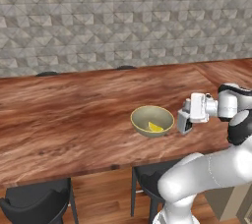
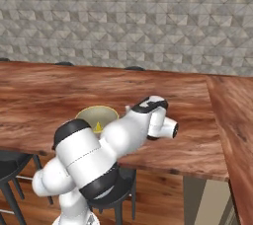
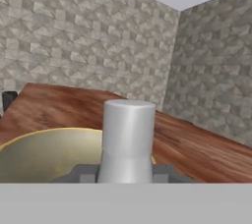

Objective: There is a bowl on the dining counter. Grab a lemon wedge from the fridge and place it in the bowl. Then get the liquor bottle and glass cup from the cabinet and place them next to the bowl.

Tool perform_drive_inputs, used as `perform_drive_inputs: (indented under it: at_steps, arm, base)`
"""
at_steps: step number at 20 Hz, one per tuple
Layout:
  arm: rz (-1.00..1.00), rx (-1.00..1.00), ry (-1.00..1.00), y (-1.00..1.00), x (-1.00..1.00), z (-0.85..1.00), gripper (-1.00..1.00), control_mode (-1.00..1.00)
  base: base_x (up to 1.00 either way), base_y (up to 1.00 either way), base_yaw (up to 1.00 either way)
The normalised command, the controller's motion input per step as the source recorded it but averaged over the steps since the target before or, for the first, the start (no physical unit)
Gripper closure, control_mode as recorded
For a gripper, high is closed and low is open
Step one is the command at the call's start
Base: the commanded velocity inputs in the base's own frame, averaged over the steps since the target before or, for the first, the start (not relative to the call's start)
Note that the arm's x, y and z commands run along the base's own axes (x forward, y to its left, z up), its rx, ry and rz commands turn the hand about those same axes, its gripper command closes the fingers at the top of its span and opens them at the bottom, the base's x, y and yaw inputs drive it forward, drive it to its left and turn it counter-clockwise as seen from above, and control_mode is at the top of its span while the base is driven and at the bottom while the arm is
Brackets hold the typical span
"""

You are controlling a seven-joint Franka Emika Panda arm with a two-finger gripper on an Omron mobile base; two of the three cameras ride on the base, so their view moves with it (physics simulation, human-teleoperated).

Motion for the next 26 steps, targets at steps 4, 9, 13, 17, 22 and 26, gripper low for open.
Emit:
perform_drive_inputs:
  at_steps: [4, 9, 13, 17, 22, 26]
  arm:
    - [0.12, 0.00, 0.00, -0.12, 0.14, -0.15, 1.00, -1.00]
    - [0.09, 0.00, 0.00, -0.02, 0.07, -0.22, -1.00, -1.00]
    - [0.02, 0.00, 0.00, 0.00, 0.00, -0.24, -1.00, -1.00]
    - [0.00, 0.00, 0.00, -0.01, -0.07, -0.06, -1.00, -1.00]
    - [0.00, 0.00, -0.01, 0.00, -0.19, 0.01, -1.00, -1.00]
    - [0.00, 0.00, -0.06, 0.00, -0.27, 0.21, -1.00, -1.00]
  base:
    - [0.00, 0.00, 0.00]
    - [0.00, 0.00, 0.00]
    - [0.00, 0.00, 0.00]
    - [0.00, 0.00, 0.00]
    - [0.00, 0.00, 0.00]
    - [0.00, 0.00, 0.00]
